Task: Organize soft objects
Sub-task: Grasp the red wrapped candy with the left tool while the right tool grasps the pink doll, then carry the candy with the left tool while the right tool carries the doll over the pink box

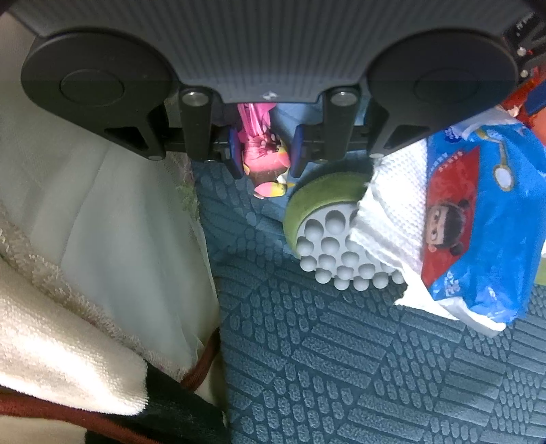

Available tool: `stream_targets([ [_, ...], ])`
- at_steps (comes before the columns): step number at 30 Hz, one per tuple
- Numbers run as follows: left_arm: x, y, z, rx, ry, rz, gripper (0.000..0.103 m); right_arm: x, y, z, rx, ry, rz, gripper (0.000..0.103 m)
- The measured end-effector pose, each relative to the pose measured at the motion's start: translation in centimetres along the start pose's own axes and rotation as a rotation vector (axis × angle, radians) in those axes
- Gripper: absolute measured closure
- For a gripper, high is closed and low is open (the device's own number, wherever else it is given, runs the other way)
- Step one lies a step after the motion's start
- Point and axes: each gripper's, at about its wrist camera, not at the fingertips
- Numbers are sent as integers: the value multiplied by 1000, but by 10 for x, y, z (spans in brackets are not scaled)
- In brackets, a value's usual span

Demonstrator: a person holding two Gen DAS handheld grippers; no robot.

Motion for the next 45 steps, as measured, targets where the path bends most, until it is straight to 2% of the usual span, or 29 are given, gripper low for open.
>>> stream_targets([
  [11,2,2,-2,-30,12,-9,67,-5,17,0,16,0,7,70],
  [28,6,21,-11,-79,82,-15,68,-45,77,-19,126,70,-1,70],
  [45,5,64,-19,-178,124,-23,68,-79,139,-31,190,12,22,70],
])
Point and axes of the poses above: each gripper's, at about its wrist camera, not at the fingertips, and y roughly against the way its jaws point, z to its right, x to its top, and after that the axes turned 8 degrees about -y, right-handed
